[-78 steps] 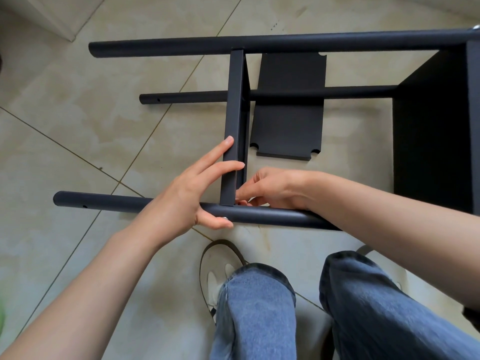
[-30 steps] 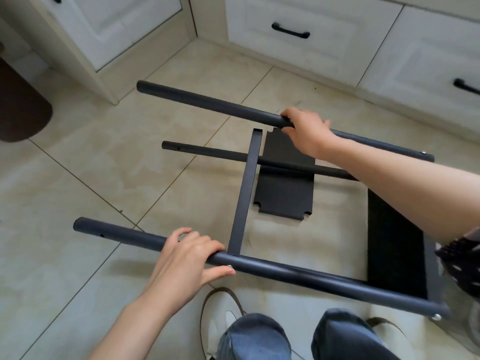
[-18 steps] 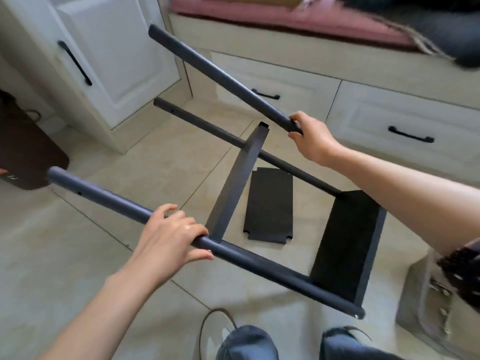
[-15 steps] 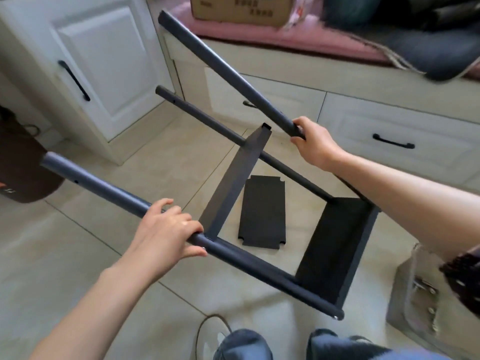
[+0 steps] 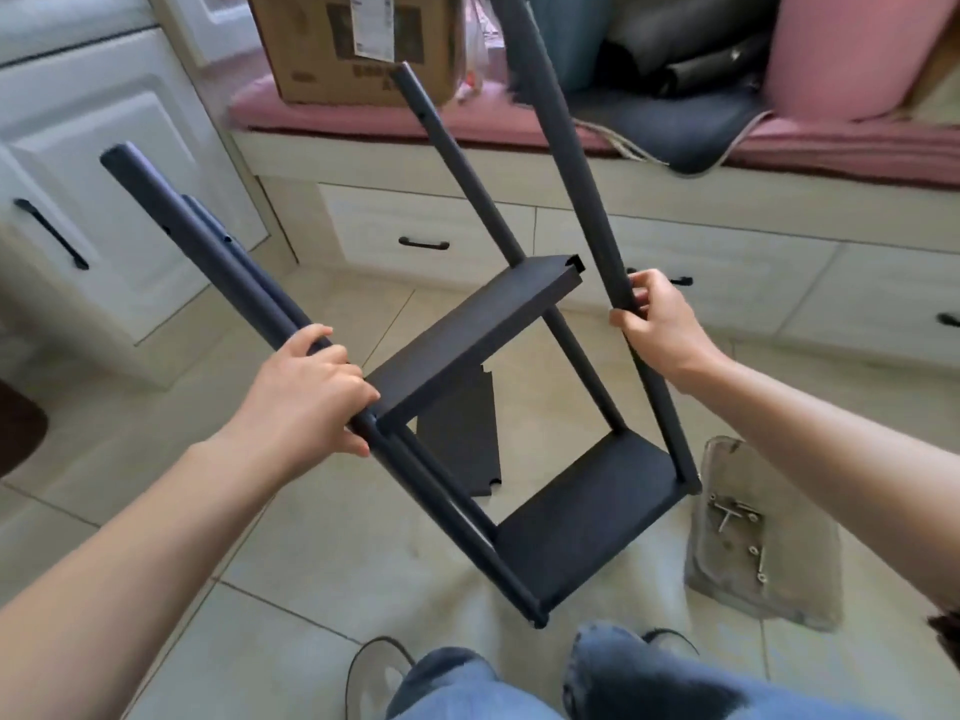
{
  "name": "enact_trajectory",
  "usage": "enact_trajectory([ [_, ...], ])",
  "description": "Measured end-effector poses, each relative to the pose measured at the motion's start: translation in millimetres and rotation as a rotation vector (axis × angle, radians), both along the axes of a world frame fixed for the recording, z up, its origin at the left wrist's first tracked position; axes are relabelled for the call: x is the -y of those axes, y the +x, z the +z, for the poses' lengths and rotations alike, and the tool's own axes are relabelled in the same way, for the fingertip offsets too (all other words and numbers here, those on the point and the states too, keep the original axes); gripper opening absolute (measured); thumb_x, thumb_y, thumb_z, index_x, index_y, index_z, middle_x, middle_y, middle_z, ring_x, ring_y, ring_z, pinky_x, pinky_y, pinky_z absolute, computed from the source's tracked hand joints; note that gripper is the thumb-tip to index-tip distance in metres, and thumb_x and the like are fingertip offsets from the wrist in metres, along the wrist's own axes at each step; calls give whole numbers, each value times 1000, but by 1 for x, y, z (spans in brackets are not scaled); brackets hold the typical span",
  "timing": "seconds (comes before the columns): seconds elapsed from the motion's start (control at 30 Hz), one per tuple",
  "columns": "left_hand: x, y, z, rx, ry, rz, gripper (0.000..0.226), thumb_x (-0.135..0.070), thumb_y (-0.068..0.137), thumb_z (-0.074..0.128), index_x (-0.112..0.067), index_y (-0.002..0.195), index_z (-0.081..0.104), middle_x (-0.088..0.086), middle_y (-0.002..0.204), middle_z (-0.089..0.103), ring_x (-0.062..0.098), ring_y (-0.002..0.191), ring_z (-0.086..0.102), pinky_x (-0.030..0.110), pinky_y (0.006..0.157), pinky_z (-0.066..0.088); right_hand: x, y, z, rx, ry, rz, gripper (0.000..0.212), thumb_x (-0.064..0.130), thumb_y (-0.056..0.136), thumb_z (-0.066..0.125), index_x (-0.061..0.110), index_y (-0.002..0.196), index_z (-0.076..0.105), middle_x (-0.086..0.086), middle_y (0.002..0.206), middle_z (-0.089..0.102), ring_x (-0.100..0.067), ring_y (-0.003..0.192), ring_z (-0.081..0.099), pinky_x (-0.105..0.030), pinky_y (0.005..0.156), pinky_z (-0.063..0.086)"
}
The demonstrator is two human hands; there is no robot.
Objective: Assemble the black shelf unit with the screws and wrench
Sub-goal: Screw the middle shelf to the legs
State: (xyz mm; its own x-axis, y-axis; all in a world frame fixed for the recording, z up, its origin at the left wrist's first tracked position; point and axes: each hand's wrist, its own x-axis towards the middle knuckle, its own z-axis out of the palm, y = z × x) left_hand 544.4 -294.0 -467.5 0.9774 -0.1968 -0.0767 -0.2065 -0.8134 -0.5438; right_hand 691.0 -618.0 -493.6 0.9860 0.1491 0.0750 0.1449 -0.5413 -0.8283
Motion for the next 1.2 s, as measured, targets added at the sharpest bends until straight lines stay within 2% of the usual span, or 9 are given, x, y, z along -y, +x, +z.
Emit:
enact_trajectory([
  [0.2, 35, 17, 9, 43, 95, -88, 46, -69, 78, 65, -44, 117, 67, -23, 109, 67, 6, 119, 51, 33, 106, 7, 64, -34, -15, 20, 119, -58, 26, 14, 95, 64, 19, 116, 49, 1, 105, 61, -15, 100, 62, -29, 87, 50],
  [0.43, 46, 24, 10, 71, 100, -52, 35, -62, 77, 73, -44, 108, 72, -22, 99, 65, 9, 110, 54, 34, 104, 20, 75, -44, -16, 37, 215, -83, 26, 13, 93, 66, 19, 112, 49, 4, 98, 60, -11, 93, 63, -22, 79, 49],
  [0.7, 31, 30, 13, 58, 167, -53, 32, -59, 77, 74, -46, 106, 72, -22, 94, 65, 9, 107, 54, 32, 101, 20, 66, -57, -25, 2, 243, -58, 29, 15, 92, 67, 17, 115, 50, 3, 100, 59, -8, 90, 62, -16, 71, 47],
  [0.87, 46, 44, 16, 75, 203, -115, 31, -58, 80, 72, -45, 109, 71, -23, 97, 63, 7, 110, 51, 31, 104, 18, 82, -64, -29, -34, 252, -99, 28, 15, 92, 67, 19, 114, 49, 2, 97, 59, -14, 90, 64, -22, 74, 48],
  [1.07, 75, 57, 21, 62, 257, -147, 21, -50, 79, 72, -42, 98, 71, -21, 88, 54, 6, 106, 49, 30, 100, 16, 107, -80, -42, -53, 243, -129, 28, 12, 92, 66, 26, 105, 46, -1, 95, 61, -12, 85, 64, -20, 71, 46],
  [1.2, 94, 59, 23, 33, 264, -159, 21, -47, 79, 74, -38, 97, 72, -20, 90, 58, 8, 104, 48, 29, 99, 14, 121, -86, -47, -62, 267, -162, 28, 9, 92, 66, 25, 104, 46, -1, 93, 61, -9, 81, 63, -18, 70, 46],
])
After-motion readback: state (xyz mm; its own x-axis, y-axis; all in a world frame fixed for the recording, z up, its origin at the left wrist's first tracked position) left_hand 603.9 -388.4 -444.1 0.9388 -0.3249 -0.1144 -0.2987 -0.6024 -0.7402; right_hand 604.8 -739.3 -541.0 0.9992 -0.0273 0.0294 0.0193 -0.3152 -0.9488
